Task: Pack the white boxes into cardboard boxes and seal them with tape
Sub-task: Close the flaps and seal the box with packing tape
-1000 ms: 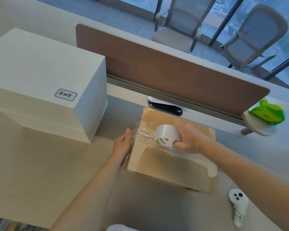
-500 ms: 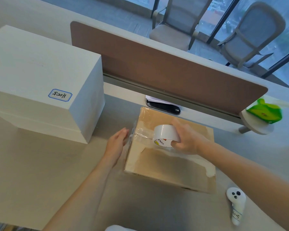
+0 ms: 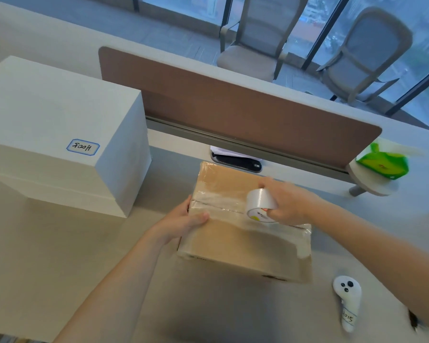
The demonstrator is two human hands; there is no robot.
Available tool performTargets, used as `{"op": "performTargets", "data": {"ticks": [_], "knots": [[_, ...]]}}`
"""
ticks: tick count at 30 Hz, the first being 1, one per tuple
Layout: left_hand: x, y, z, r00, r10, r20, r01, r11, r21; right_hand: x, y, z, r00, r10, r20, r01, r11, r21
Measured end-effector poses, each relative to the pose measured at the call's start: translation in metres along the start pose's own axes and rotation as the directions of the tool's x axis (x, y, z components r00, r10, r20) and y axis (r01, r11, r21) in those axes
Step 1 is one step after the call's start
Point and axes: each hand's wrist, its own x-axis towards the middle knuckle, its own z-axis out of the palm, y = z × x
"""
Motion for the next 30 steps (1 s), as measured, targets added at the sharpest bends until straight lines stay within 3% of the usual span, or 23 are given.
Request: {"op": "performTargets", "data": {"ticks": [3, 6, 10, 14, 18, 24, 27, 30], "knots": [[0.002, 0.004, 0.001, 0.998, -0.027, -0.050, 0.033, 0.993, 0.113, -0.021, 0.028, 0.000, 0.999, -0.001, -0.036, 0.002, 0.999, 0.042], [0.003, 0.017, 0.014, 0.959, 0.054, -0.279, 0.063, 0.917, 0.395, -0.027, 0.039, 0.011, 0.991, -0.079, -0.106, 0.094, 0.985, 0.144], [0.010, 0.026, 0.067, 0.844, 0.417, -0.336, 0.024, 0.597, 0.802, -0.029, 0.046, 0.022, 0.969, -0.128, -0.211, 0.172, 0.963, 0.207], [0.021, 0.009, 0.104, 0.731, 0.552, -0.402, 0.228, 0.358, 0.906, -0.034, 0.054, 0.023, 0.962, -0.144, -0.234, 0.190, 0.964, 0.187], [0.022, 0.006, 0.106, 0.724, 0.552, -0.414, 0.265, 0.330, 0.906, -0.048, 0.083, 0.019, 0.954, -0.138, -0.267, 0.159, 0.986, 0.057], [0.024, 0.008, 0.108, 0.734, 0.483, -0.477, 0.345, 0.340, 0.875, -0.082, 0.140, 0.035, 0.951, -0.104, -0.290, 0.144, 0.982, 0.120], [0.025, 0.010, 0.109, 0.728, 0.480, -0.489, 0.362, 0.337, 0.869, -0.092, 0.165, 0.052, 0.944, -0.038, -0.329, 0.120, 0.965, 0.232], [0.024, 0.010, 0.111, 0.732, 0.484, -0.480, 0.376, 0.301, 0.877, -0.097, 0.173, 0.076, 0.923, 0.030, -0.384, 0.160, 0.877, 0.453]]}}
